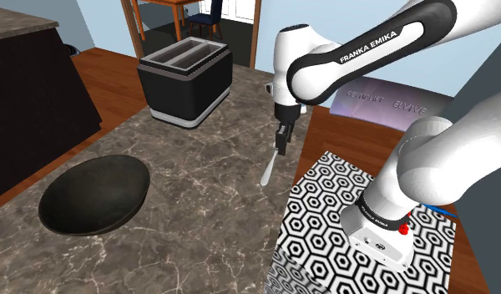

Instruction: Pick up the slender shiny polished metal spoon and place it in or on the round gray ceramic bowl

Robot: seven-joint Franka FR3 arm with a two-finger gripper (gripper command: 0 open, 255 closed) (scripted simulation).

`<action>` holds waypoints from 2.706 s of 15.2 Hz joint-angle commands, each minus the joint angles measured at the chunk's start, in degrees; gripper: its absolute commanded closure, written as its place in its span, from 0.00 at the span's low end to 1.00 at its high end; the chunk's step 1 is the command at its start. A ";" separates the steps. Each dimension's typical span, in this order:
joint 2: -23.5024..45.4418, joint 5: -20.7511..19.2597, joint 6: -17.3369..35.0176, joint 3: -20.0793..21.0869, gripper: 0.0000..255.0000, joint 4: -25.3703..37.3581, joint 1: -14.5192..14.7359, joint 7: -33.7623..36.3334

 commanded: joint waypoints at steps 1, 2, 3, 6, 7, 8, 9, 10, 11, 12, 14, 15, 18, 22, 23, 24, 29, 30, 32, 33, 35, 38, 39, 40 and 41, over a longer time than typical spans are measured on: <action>0.00 0.00 -0.01 0.00 1.00 -0.01 0.00 0.00; 0.02 0.00 0.02 0.00 1.00 -0.01 0.00 0.00; -0.61 0.00 -0.99 -0.02 1.00 0.36 0.00 0.00; -2.34 -0.03 -3.94 -0.06 1.00 1.59 0.00 0.01; -2.88 -0.04 -4.91 -0.08 1.00 2.02 0.00 0.01; -3.39 -0.04 -5.87 -0.10 1.00 2.47 0.00 0.01; -3.89 -0.05 -6.83 -0.11 1.00 2.93 0.00 0.02; -4.36 -0.06 -7.77 -0.13 1.00 3.40 0.00 0.02; -4.81 -0.07 -8.71 -0.15 1.00 3.88 0.00 0.02; -5.25 -0.08 -9.64 -0.16 1.00 4.38 0.00 0.03; -6.05 -0.10 -11.48 -0.20 1.00 5.41 0.00 0.04; -6.42 -0.12 -12.38 -0.21 1.00 5.95 0.00 0.04; -7.43 -0.15 -15.06 -0.26 1.00 7.62 -0.01 0.05; -8.51 -0.19 -18.52 -0.32 1.00 10.00 -0.02 0.07; -8.74 -0.20 -19.37 -0.34 1.00 10.62 -0.02 0.08; -8.95 -0.21 -20.21 -0.35 1.00 11.25 -0.02 0.08; -9.76 -0.27 -24.34 -0.42 1.00 14.57 -0.04 0.11; -9.87 -0.28 -25.14 -0.43 1.00 15.26 -0.04 0.11; -10.06 -0.30 -26.74 -0.46 1.00 16.67 -0.05 0.13; -10.13 -0.31 -27.53 -0.47 1.00 17.39 -0.05 0.13; -10.21 -0.32 -28.79 -0.49 1.00 18.56 -0.06 0.14; -6.27 1.74 -27.87 2.45 1.00 21.68 1.48 3.75; -4.88 2.32 -27.59 3.40 1.00 22.84 1.93 4.94; -3.45 2.84 -27.32 4.34 1.00 24.06 2.36 6.12; -1.98 3.31 -27.07 5.26 1.00 25.35 2.78 7.30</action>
